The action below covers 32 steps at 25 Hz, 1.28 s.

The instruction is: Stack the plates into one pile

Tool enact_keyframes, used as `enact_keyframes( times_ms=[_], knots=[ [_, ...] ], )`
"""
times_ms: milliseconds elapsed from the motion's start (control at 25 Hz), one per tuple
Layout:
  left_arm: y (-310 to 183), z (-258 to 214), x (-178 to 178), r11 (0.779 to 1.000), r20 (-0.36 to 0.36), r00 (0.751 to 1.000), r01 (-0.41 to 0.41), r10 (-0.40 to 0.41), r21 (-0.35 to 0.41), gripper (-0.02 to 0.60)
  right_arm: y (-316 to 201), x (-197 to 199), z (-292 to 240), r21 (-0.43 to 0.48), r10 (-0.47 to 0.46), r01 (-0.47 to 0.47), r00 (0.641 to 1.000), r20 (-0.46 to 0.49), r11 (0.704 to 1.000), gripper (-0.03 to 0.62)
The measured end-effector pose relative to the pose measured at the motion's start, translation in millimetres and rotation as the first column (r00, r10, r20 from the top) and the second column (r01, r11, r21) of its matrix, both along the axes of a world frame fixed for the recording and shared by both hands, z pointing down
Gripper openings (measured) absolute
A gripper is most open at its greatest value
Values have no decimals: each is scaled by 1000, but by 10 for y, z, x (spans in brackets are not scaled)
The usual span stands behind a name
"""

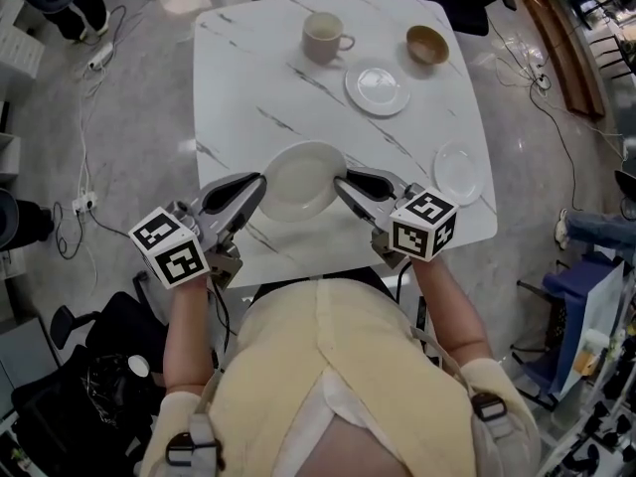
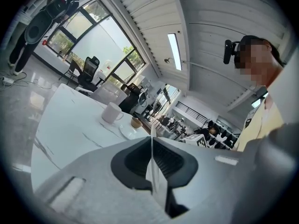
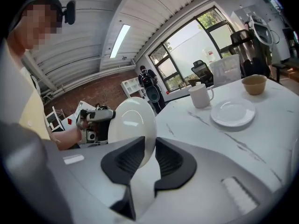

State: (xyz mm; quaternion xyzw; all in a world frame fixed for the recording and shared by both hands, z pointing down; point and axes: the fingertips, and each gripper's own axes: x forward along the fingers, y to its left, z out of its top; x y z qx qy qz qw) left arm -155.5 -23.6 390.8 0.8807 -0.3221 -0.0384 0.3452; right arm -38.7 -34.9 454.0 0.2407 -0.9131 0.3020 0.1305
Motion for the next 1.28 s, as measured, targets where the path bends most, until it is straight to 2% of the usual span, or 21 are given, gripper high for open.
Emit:
enact_keyframes(
  times_ms=[160, 360, 720, 960, 1280],
  knots=[
    [-169, 72, 150, 1000, 31, 999, 12, -13, 13, 11, -127, 202, -20, 11, 40, -39, 999, -36, 999, 75],
    [-470, 210, 444, 999, 33, 999, 22, -23, 24, 14, -380, 552, -30, 17, 112, -111, 991, -71, 994, 71],
    [-1040, 416, 1009, 998, 187, 981, 36, -47, 59, 26, -929, 1149, 43, 8, 233, -234, 960, -152, 972, 63],
    [-1466, 533, 1222, 996, 254, 964, 63, -79, 69, 29, -1276, 1364, 93, 8, 269, -273, 942, -201, 962, 60],
    [-1888, 747, 1451, 994, 347, 931, 103, -111, 39, 40, -1668, 1588, 222, -11, 295, -308, 921, -256, 951, 60]
  ],
)
